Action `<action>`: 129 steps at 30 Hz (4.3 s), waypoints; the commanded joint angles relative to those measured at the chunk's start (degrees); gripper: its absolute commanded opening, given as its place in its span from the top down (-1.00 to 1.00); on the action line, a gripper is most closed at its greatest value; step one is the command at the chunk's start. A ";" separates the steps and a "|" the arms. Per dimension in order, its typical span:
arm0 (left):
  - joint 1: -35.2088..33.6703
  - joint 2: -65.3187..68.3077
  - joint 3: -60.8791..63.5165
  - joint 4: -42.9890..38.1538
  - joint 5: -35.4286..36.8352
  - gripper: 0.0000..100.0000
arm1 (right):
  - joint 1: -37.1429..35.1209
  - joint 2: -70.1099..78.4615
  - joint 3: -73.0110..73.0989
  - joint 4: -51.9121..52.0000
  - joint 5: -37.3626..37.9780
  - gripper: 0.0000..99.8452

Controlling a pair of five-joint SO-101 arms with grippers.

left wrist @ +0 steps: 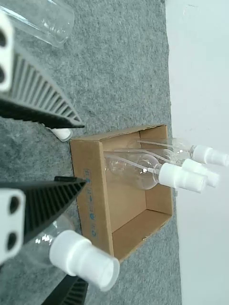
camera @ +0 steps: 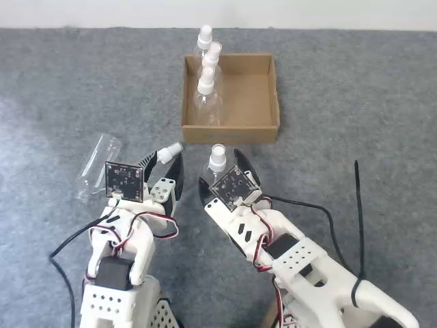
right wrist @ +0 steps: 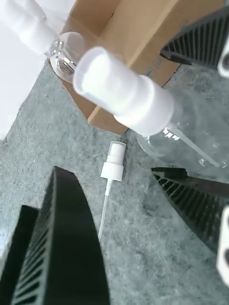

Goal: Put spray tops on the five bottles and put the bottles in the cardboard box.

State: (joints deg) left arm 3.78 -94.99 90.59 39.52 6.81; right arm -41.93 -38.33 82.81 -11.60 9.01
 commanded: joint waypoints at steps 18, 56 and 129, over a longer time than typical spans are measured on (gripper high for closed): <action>-0.26 -0.70 -1.36 -1.67 -0.18 0.68 | -0.22 -2.95 -2.99 0.57 -0.79 0.67; -0.44 -0.70 -1.19 -1.67 -0.18 0.68 | 13.67 -21.93 -24.97 31.25 -0.88 0.68; -0.53 -0.70 -1.45 0.26 -2.90 0.68 | 28.35 66.68 -87.12 6.73 -8.62 0.67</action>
State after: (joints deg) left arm 3.43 -94.99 90.59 39.52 4.35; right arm -14.51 28.31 -0.53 0.26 1.01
